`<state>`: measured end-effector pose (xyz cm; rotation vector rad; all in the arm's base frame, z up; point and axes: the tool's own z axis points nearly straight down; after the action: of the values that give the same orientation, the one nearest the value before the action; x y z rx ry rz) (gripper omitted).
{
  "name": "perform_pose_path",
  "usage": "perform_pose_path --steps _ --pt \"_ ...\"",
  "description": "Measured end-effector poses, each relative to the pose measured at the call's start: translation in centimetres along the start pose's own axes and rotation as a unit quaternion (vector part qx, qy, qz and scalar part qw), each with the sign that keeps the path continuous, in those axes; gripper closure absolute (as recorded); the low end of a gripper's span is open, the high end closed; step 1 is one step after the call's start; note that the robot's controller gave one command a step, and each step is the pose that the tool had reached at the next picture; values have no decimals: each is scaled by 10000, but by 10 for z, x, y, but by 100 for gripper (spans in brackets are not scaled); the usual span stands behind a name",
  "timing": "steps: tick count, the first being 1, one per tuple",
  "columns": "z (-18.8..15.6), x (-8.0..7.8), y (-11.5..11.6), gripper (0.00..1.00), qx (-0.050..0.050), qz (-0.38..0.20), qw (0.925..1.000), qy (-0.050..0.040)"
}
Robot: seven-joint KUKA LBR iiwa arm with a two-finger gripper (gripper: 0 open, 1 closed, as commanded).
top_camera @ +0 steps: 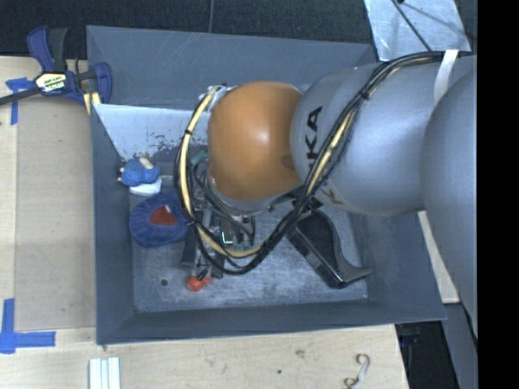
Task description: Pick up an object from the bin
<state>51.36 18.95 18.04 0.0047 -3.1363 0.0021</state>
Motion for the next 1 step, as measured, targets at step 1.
perform_pose_path --steps 1 --pt "97 -38 -29 0 -8 -1838 9830 -30"
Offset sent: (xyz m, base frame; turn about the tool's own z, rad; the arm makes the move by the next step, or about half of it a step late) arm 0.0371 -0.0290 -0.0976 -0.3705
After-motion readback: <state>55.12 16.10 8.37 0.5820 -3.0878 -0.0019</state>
